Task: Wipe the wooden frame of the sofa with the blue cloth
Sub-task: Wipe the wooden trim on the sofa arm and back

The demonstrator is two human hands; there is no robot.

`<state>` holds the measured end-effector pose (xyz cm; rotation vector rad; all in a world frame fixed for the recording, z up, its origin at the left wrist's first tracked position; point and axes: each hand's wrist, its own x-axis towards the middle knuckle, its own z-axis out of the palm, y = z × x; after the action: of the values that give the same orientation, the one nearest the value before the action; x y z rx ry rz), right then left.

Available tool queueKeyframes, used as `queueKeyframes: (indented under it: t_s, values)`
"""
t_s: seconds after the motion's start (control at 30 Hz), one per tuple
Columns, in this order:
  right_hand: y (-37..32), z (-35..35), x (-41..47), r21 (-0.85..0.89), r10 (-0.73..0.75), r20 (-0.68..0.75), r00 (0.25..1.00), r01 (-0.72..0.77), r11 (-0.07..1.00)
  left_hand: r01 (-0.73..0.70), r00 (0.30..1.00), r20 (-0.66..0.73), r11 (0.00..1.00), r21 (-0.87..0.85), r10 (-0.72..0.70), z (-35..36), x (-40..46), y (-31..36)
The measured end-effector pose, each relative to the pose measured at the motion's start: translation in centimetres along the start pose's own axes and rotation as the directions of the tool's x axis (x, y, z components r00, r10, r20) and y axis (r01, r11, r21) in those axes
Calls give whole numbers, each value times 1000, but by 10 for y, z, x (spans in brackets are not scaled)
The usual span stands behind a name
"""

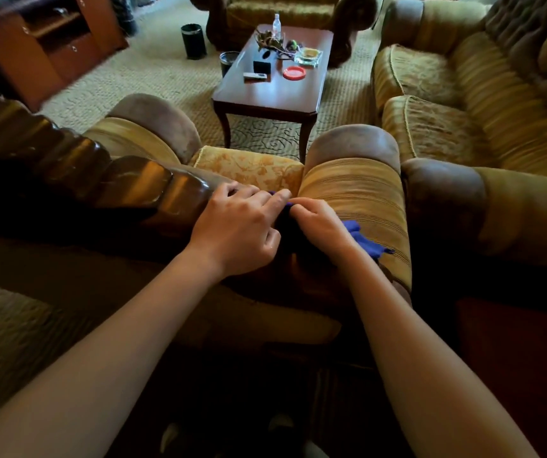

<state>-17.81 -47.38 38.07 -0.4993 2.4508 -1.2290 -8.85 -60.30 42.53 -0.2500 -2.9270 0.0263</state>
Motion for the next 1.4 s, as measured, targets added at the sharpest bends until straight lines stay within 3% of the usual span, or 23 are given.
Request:
queueKeyframes:
  t_s: [0.2,0.3,0.37,0.43,0.53,0.6,0.8,0.9,1.07,1.1,1.17,1.27,1.33,1.4]
  values:
    - [2,30,-59,-202,-37,-231,972,-11,979,5,984,-173,979,-204,-41,0,-3,-3]
    - [6,50,-87,-271,-177,-369,912,77,959,-1,976,-206,943,-333,-72,-2,-2,-6]
    - [4,63,-98,-182,-148,-428,891,76,980,18,971,-212,911,-412,-115,-6,0,-7]
    - [-7,66,-96,62,-33,-421,906,65,996,94,959,-204,897,-432,-199,-15,3,-11]
    - [-25,58,-61,456,74,-291,954,70,887,189,955,-151,919,-346,-254,-28,13,-30]
    - [-32,53,-41,517,46,-249,967,93,851,203,966,-92,931,-303,-241,-35,18,-42]
    - [-18,85,-89,255,-190,-376,907,299,919,174,971,-121,957,-230,-205,-41,10,-67]
    - [-17,107,-105,100,-269,-399,877,334,937,120,976,-152,967,-224,-156,-41,3,-73]
    - [-34,99,-76,-205,-457,-511,728,413,887,71,963,-240,974,-217,-124,-40,-11,-86]
    - [-43,91,-64,-240,-466,-489,737,400,884,71,959,-254,974,-213,-126,-39,-13,-88]
    - [-62,73,-36,-255,-395,-374,839,316,914,78,952,-274,974,-211,-136,-40,-15,-89]
    - [-84,50,1,-320,-158,-132,979,109,941,88,940,-302,968,-237,-159,-43,-18,-91]
    - [-86,41,12,-219,-16,-61,998,2,976,105,929,-319,961,-254,-185,-44,-21,-95]
    - [-76,33,10,-9,68,-76,995,-69,998,114,923,-327,957,-266,-201,-45,-24,-98]
